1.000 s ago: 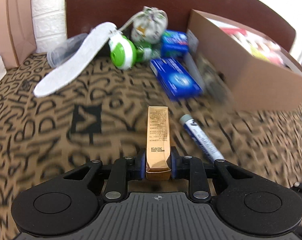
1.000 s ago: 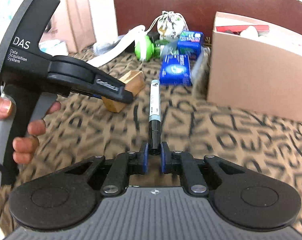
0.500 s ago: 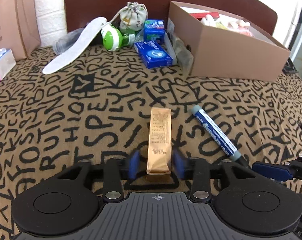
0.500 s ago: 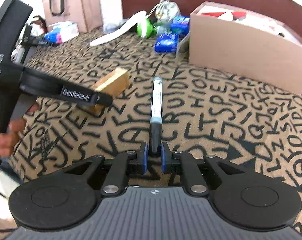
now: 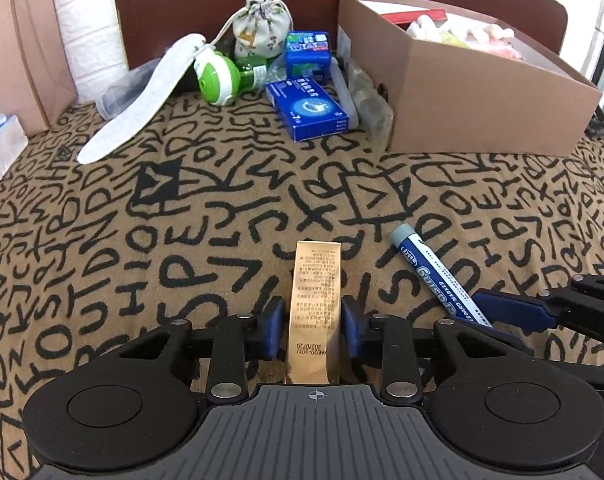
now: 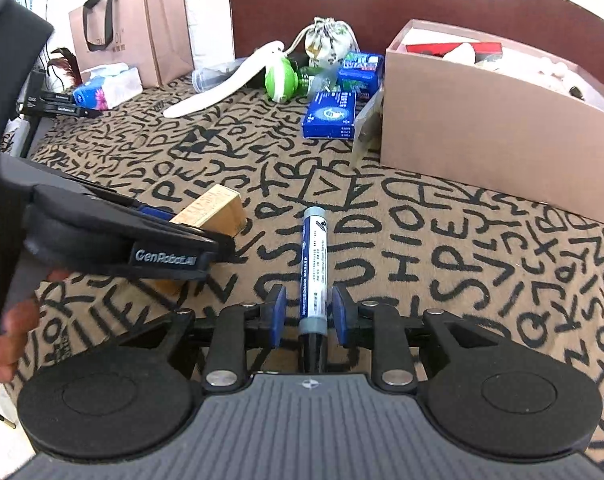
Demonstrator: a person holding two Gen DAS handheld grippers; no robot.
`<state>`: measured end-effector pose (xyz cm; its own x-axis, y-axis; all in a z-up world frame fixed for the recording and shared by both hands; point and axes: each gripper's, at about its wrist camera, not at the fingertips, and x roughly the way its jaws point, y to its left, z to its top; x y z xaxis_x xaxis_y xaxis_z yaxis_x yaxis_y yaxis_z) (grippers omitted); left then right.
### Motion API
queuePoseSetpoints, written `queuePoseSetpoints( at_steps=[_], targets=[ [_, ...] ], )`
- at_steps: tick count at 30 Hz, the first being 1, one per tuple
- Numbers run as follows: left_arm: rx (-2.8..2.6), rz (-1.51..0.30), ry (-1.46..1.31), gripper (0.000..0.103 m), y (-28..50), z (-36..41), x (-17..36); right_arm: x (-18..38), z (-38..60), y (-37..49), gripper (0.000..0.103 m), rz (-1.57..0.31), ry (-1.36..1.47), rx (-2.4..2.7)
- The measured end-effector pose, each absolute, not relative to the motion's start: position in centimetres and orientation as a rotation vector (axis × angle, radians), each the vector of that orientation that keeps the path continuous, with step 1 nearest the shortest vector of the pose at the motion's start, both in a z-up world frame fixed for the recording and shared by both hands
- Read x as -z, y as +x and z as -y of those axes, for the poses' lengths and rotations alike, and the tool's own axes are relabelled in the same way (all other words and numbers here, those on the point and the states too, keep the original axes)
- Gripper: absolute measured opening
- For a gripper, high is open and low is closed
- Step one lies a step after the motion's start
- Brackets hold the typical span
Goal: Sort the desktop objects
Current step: 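Grasp and lift the gold box with left while right grasps the marker, then carry gold box and marker over the cardboard box and open both grippers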
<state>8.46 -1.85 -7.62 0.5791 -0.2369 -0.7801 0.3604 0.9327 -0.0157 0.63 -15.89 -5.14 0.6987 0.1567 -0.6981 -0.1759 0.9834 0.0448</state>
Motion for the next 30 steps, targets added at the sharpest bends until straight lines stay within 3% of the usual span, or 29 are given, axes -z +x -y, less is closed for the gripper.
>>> queuePoseSetpoints(
  at_steps=[5, 9, 16, 30],
  targets=[
    [0.35, -0.881, 0.175, 0.047, 8.3, 2.3, 7.9, 5.8, 15.8, 1.2, 0.027, -0.788, -0.026, -0.19],
    [0.369, -0.887, 0.196, 0.023, 8.1, 2.8, 7.6, 5.9, 15.8, 1.1, 0.017, -0.782, -0.032, -0.202],
    [0.439, -0.869, 0.155, 0.021, 8.0, 5.4, 5.3, 4.6, 17.5, 0.2, 0.017, -0.725, 0.049, -0.179],
    [0.567, -0.699, 0.071, 0.021, 12.0, 15.7, -4.0, -4.6, 26.0, 2.5, 0.017, -0.462, 0.087, -0.057]
  ],
)
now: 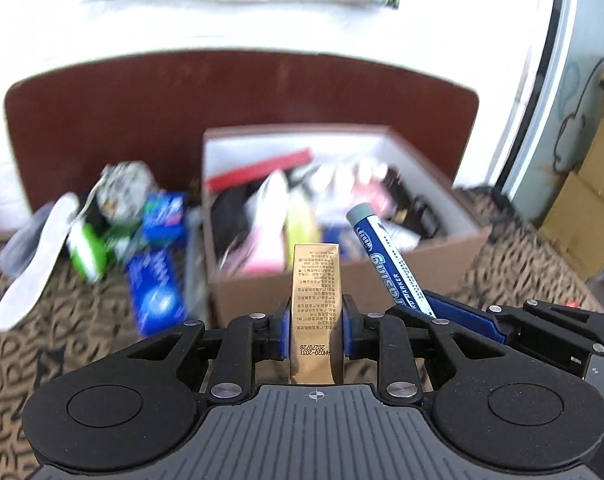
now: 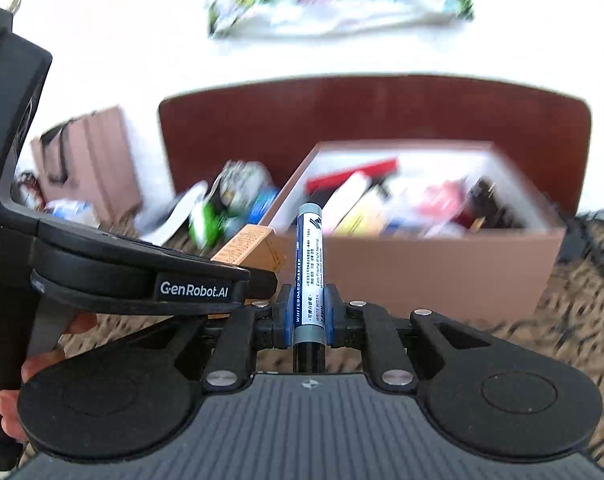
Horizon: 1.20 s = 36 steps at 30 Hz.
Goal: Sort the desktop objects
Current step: 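Carry gold box and marker over the cardboard box and open both grippers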
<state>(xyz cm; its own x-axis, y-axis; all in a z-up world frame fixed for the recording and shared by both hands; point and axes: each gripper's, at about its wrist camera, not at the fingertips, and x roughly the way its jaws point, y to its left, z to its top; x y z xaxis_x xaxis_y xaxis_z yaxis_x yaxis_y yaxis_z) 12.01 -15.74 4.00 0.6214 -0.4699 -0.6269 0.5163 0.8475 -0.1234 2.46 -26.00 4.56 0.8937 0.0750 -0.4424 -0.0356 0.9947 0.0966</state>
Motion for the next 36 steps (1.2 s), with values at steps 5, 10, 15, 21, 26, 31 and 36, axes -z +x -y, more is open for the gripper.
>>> queuePoseSetpoints(
  at_steps=[5, 10, 15, 21, 26, 31, 36],
  targets=[
    [0.592, -0.685, 0.04, 0.021, 15.4, 19.7, -5.7, -7.1, 29.4, 5.0, 0.017, -0.404, 0.081, -0.011],
    [0.62, -0.691, 0.016, 0.021, 19.6, 23.6, -6.3, -7.9, 33.5, 8.3, 0.017, -0.366, 0.099, 0.036],
    [0.635, -0.733, -0.018, 0.022, 23.8, 27.7, -5.2, -6.3, 37.6, 12.3, 0.017, -0.364, 0.139, 0.093],
    [0.636, -0.773, 0.032, 0.022, 25.9, 32.0, -2.8, -3.4, 40.1, 15.3, 0.017, -0.418, 0.132, 0.141],
    [0.628, -0.808, 0.02, 0.022, 27.0, 33.0, -0.9, -2.3, 41.9, 16.5, 0.018, -0.441, 0.158, 0.162],
    [0.643, -0.799, 0.021, 0.046, 26.9, 33.4, -1.0, -1.8, 42.0, 16.8, 0.018, -0.449, 0.12, 0.164],
    [0.603, -0.705, 0.064, 0.074, 25.8, 33.3, -2.2, -1.6, 41.4, 16.2, 0.03, -0.417, 0.037, 0.198]
  ],
)
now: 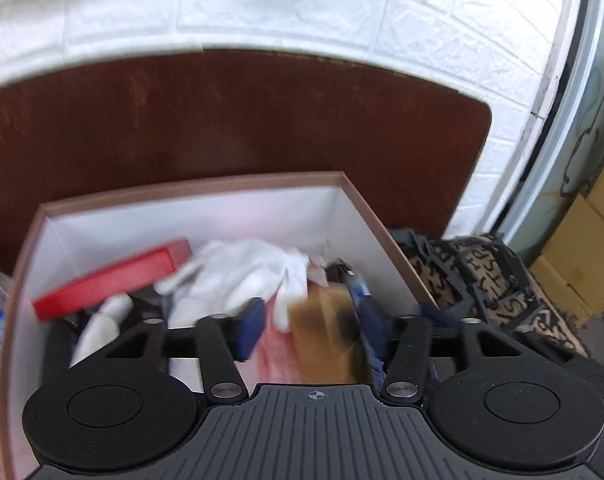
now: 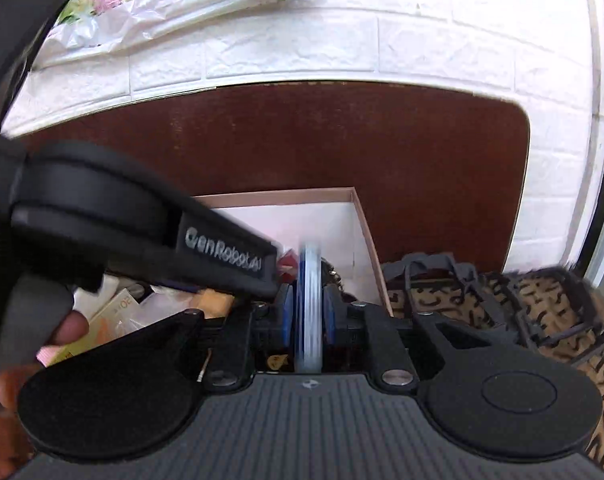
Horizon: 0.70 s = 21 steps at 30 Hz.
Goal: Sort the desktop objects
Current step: 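Carry gold box and marker over the cardboard box and open both grippers, then withdraw both tools from the box back over the bed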
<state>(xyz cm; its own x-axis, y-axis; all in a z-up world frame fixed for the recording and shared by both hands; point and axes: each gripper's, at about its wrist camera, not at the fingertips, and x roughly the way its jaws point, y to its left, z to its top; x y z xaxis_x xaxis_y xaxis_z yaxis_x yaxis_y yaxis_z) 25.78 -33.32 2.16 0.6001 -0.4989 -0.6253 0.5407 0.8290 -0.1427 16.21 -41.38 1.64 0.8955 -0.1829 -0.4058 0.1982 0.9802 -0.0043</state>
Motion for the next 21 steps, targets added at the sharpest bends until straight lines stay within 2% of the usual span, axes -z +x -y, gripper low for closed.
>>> queuePoseSetpoints(
  at_steps=[1, 2, 3, 4, 5, 7, 10, 21],
  targets=[
    [0.592, -0.694, 0.061, 0.086, 25.7, 33.1, -2.4, -1.6, 41.3, 16.0, 0.044, -0.411, 0.016, 0.217],
    [0.594, -0.688, 0.044, 0.092, 25.7, 32.9, -2.6, -1.6, 41.3, 15.8, 0.056, -0.404, 0.005, 0.237],
    [0.599, -0.686, 0.024, 0.096, 25.6, 32.6, -2.7, -1.7, 41.3, 15.6, 0.064, -0.393, 0.0, 0.237],
    [0.598, -0.686, 0.008, 0.097, 25.5, 32.3, -2.9, -1.7, 41.3, 15.3, 0.08, -0.386, 0.002, 0.237],
    [0.595, -0.687, 0.003, 0.097, 25.5, 32.2, -2.9, -1.7, 41.2, 15.1, 0.088, -0.374, -0.003, 0.242],
    [0.579, -0.693, 0.013, 0.102, 25.3, 32.0, -3.0, -1.7, 40.8, 14.6, 0.092, -0.362, -0.037, 0.252],
    [0.539, -0.691, 0.049, 0.102, 24.8, 31.7, -2.6, -1.7, 40.1, 14.1, 0.099, -0.364, -0.067, 0.255],
    [0.528, -0.698, 0.118, 0.102, 21.9, 29.9, -1.8, -2.8, 38.3, 12.9, 0.103, -0.42, -0.058, 0.226]
  ],
)
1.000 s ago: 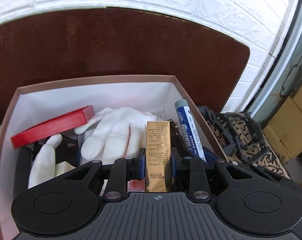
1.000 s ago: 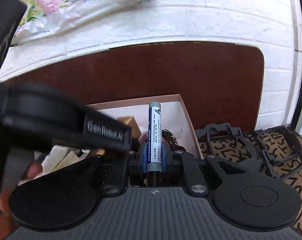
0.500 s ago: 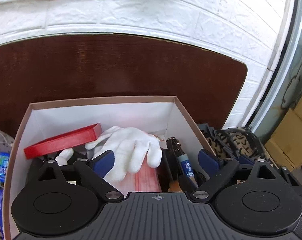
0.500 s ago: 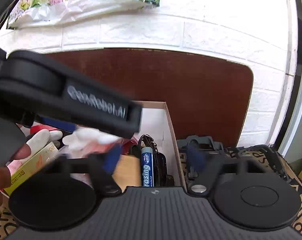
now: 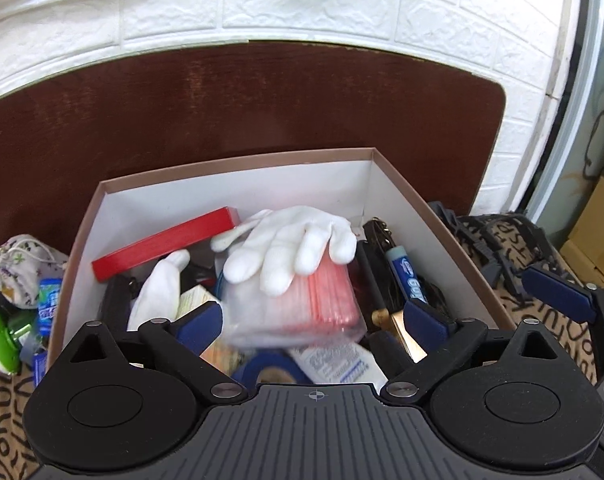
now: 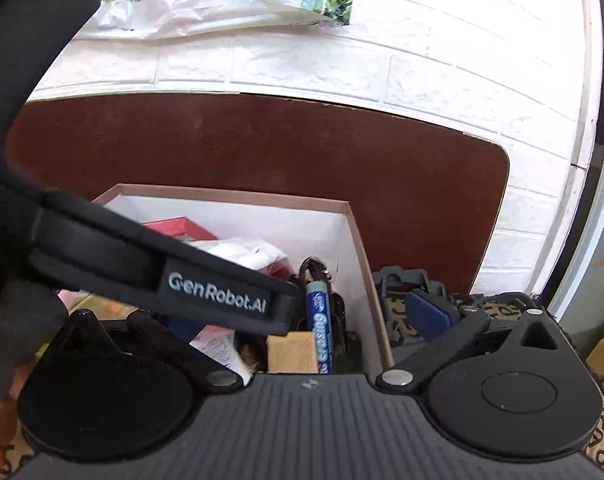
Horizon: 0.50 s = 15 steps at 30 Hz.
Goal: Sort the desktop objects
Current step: 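Withdraw both tools from the box back over the bed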
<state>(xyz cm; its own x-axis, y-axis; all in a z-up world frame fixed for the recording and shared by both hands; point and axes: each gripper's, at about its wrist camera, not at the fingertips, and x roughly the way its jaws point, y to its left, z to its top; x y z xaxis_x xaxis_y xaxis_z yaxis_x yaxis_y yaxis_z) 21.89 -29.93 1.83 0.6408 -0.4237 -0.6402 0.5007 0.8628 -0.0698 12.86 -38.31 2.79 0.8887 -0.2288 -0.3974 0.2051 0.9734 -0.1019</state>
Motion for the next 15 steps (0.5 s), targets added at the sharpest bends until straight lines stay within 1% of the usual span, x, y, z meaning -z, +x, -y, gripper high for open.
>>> queuePoseSetpoints(
  at_steps=[9, 15],
  targets=[
    [0.508, -0.616, 0.125, 0.103, 17.8, 25.6, -3.9, -4.4, 35.2, 10.1, 0.103, -0.393, -0.048, 0.188],
    [0.499, -0.611, 0.083, 0.103, 15.9, 21.4, -4.2, -5.0, 32.0, 8.3, 0.103, -0.368, -0.046, 0.153]
  ],
)
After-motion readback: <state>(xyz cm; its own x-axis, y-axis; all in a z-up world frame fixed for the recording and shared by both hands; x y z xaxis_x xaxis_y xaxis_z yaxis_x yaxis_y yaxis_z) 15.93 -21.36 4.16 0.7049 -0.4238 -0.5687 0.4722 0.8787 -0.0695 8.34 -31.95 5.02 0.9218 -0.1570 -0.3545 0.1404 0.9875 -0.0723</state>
